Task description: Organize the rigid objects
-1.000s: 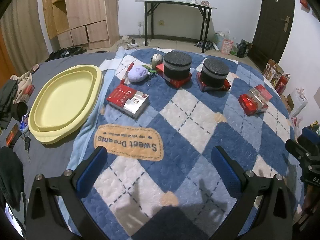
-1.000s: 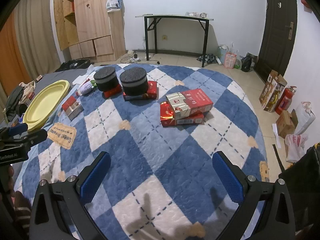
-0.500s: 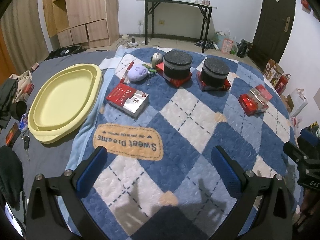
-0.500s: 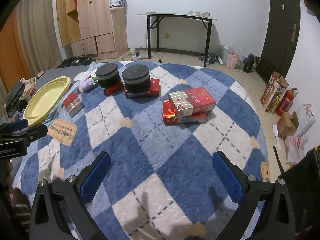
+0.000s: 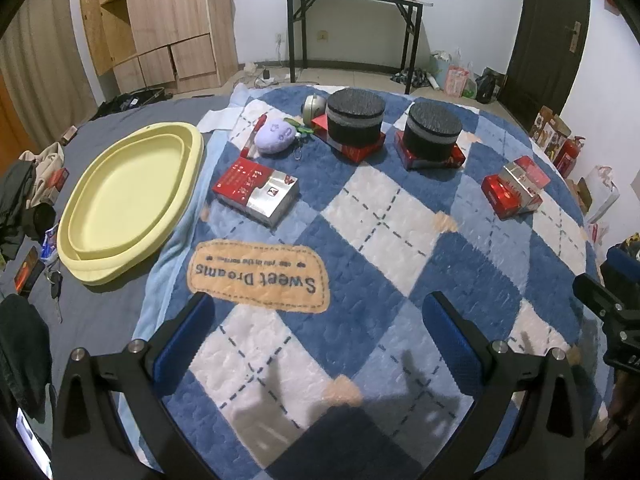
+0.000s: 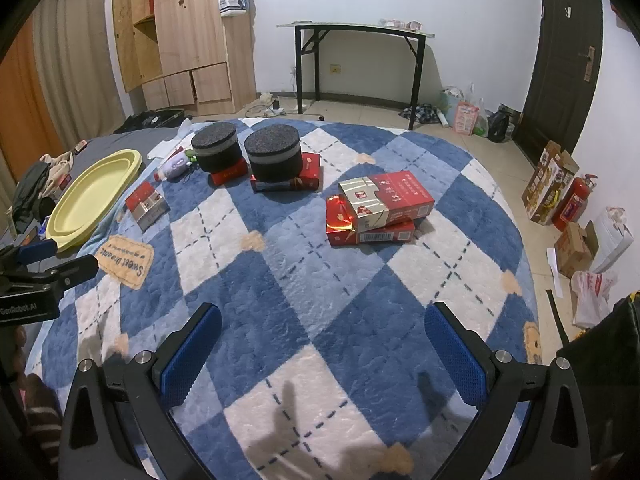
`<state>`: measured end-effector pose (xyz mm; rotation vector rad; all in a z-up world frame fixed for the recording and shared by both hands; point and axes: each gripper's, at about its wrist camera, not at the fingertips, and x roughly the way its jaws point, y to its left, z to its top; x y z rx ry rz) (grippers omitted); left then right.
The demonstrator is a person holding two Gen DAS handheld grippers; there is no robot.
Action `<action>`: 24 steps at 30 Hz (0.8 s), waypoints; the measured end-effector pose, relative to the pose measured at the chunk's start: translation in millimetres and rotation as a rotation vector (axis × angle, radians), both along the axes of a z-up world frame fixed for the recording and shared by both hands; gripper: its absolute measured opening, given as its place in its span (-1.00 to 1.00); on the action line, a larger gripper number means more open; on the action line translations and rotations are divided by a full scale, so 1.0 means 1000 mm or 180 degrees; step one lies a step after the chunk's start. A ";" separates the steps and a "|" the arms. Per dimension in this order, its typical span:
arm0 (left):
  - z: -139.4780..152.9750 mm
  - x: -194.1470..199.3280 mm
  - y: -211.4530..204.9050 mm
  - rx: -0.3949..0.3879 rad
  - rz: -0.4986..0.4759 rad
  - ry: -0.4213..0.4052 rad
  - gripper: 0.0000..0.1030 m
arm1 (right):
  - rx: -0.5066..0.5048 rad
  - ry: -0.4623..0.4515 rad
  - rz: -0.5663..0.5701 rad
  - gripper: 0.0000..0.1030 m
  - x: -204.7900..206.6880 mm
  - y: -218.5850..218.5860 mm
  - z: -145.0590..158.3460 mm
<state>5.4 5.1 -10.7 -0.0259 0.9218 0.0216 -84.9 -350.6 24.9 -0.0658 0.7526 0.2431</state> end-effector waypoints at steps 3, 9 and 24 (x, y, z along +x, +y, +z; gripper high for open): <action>-0.002 0.000 0.000 0.0014 -0.0008 0.0021 1.00 | 0.0008 0.0002 0.0008 0.99 0.000 0.000 0.000; -0.005 0.002 -0.001 0.0018 -0.0017 0.0060 1.00 | 0.0017 0.0065 0.0039 0.99 0.004 0.002 -0.003; -0.018 0.059 0.019 -0.0351 0.0654 0.0226 1.00 | 0.0069 -0.0131 0.0235 0.99 0.084 -0.032 0.000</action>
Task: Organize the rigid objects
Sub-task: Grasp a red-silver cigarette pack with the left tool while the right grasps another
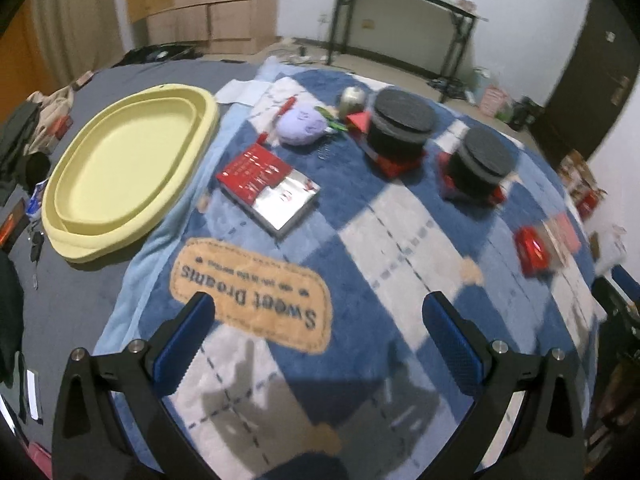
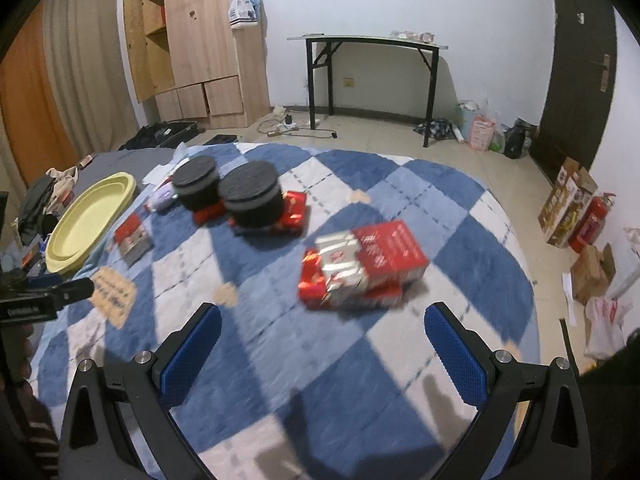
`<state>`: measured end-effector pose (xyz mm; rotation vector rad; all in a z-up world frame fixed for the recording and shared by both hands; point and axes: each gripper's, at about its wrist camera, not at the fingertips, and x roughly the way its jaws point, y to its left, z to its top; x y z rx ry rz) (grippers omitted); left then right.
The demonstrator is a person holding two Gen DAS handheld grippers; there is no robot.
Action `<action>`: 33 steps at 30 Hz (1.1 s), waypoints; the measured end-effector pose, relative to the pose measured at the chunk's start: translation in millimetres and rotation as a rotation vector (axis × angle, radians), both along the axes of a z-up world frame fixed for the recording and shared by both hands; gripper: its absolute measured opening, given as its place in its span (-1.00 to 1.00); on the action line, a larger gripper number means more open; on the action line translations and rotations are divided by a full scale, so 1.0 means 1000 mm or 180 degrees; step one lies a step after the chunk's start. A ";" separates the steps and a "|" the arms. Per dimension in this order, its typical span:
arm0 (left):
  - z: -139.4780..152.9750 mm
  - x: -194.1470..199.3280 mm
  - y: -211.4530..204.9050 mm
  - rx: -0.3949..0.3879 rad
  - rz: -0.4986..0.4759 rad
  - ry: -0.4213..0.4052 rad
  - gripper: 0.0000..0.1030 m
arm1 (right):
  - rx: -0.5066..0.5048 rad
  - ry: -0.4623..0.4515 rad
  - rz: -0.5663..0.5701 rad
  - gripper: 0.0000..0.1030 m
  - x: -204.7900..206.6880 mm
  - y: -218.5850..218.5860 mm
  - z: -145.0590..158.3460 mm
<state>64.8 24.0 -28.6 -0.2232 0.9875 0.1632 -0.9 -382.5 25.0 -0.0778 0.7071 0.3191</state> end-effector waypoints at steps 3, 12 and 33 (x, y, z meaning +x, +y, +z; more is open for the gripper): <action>-0.010 0.026 0.008 -0.0087 0.0285 0.0172 1.00 | -0.0106 0.0014 0.0100 0.99 0.036 -0.002 -0.012; -0.045 0.089 0.046 -0.0338 0.1273 0.0520 1.00 | 0.0034 0.0045 0.0187 0.99 0.091 -0.015 -0.041; -0.072 0.096 0.049 -0.0221 0.1285 0.0458 0.26 | -0.0066 -0.0026 0.0128 0.77 0.114 -0.014 -0.072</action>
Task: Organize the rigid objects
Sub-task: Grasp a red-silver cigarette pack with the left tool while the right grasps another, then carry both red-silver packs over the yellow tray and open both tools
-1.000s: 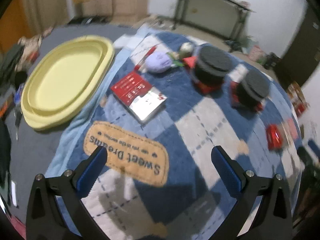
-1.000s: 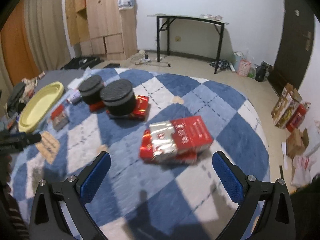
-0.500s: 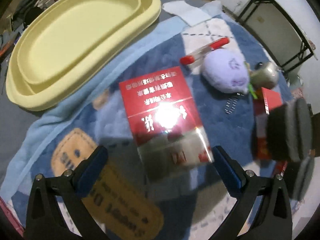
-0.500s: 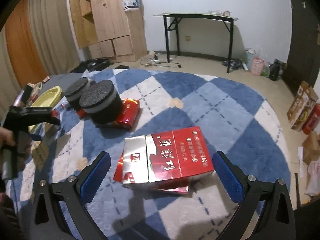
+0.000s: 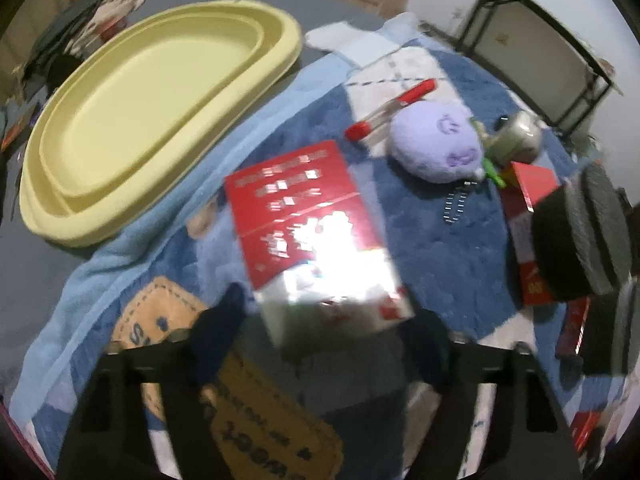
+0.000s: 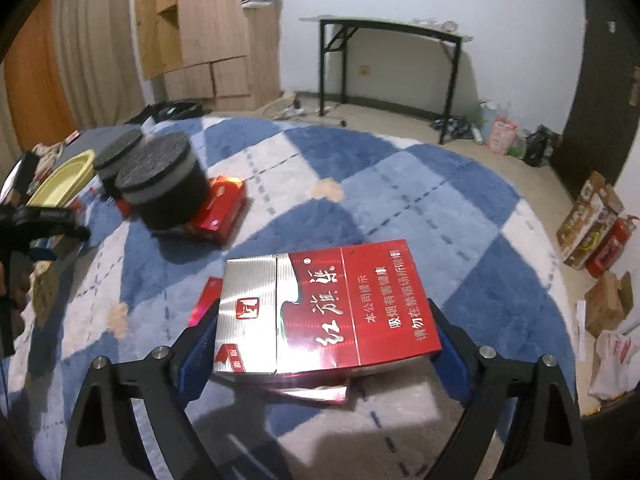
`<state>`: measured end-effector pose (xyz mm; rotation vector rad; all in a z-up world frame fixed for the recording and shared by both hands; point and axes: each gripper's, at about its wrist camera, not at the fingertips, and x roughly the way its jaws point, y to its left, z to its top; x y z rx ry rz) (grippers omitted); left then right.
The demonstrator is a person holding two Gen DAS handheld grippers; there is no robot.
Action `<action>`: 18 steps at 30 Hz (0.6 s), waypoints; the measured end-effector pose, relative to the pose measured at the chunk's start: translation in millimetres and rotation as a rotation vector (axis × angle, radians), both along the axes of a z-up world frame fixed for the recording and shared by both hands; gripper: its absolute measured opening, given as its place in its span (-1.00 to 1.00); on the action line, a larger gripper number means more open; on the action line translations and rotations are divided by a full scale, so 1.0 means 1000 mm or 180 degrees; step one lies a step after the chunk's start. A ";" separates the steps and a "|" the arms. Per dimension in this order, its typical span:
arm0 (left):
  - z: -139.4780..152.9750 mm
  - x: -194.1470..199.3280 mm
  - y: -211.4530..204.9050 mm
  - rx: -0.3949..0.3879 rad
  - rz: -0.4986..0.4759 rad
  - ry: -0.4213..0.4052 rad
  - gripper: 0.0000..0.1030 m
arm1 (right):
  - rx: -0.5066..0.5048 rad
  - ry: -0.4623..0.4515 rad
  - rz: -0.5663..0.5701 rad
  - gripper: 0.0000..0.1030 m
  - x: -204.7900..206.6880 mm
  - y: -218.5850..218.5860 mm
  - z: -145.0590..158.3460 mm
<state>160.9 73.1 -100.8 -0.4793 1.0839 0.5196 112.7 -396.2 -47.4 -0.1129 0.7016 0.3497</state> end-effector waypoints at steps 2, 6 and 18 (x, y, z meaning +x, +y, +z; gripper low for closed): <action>0.004 -0.004 -0.002 0.0010 -0.0094 -0.0049 0.25 | 0.0016 -0.0038 -0.0078 0.76 -0.002 -0.004 0.000; 0.009 -0.017 0.002 -0.0032 -0.0210 -0.0120 0.24 | 0.0104 -0.0109 -0.0203 0.76 -0.010 -0.011 0.007; 0.082 -0.054 0.081 -0.0098 -0.0383 -0.0626 0.22 | 0.0354 -0.0724 0.0487 0.76 -0.090 0.088 0.082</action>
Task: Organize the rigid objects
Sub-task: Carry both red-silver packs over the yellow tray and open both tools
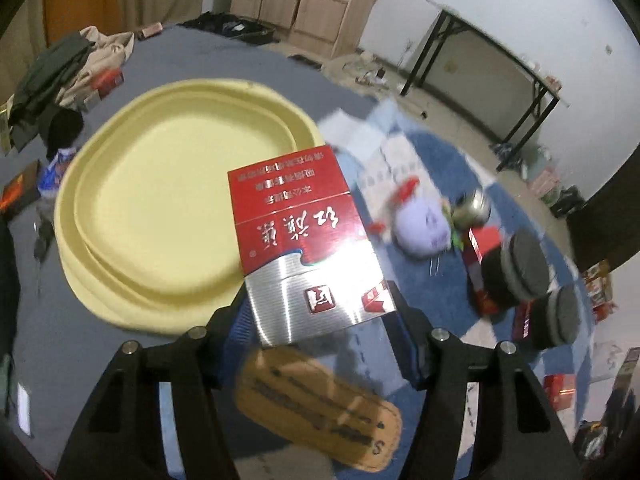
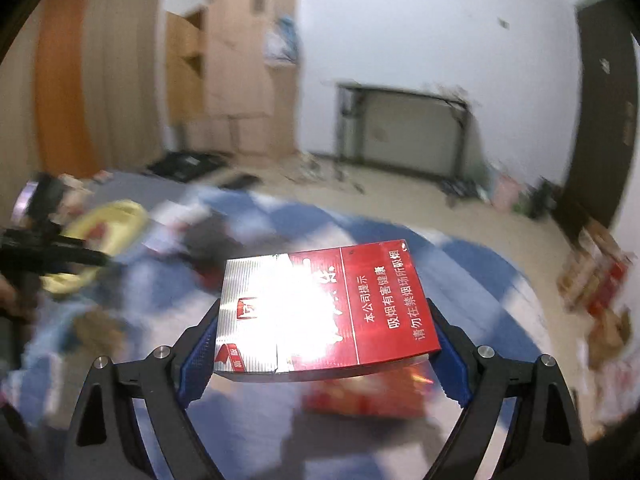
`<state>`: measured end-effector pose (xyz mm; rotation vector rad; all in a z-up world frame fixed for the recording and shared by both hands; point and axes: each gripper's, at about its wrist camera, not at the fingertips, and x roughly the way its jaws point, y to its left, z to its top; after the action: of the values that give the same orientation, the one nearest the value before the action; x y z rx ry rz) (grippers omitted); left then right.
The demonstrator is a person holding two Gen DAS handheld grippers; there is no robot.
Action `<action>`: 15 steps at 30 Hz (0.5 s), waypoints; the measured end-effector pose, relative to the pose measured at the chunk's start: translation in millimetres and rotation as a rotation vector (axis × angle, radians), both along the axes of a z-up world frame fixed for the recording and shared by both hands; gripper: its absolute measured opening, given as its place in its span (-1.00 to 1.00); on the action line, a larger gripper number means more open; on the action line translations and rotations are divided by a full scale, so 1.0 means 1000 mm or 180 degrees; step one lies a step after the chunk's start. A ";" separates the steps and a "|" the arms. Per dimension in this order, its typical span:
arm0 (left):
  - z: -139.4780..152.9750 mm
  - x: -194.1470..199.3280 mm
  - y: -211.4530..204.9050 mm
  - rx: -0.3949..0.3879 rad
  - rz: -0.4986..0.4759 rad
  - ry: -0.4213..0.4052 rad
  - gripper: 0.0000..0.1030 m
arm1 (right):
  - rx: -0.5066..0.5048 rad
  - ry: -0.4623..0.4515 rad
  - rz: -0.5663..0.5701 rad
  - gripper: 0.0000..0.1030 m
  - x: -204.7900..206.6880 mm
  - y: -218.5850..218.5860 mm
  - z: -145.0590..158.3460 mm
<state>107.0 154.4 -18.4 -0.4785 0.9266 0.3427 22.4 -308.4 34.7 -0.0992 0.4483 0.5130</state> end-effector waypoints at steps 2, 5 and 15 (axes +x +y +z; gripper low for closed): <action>0.015 -0.001 0.028 0.0075 0.0014 -0.0100 0.22 | -0.0041 -0.0004 0.0279 0.76 -0.008 0.039 0.004; 0.021 0.004 0.072 0.0134 0.0126 -0.0087 0.21 | -0.0107 0.0008 0.0586 0.76 -0.011 0.090 0.004; -0.024 0.020 0.172 0.0141 0.0154 0.0284 0.21 | -0.0736 0.0020 0.1432 0.75 0.024 0.301 -0.017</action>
<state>126.9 326.4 -42.8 -0.4484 0.9932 0.4304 46.4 -7.4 17.6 -0.4275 0.4921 0.9016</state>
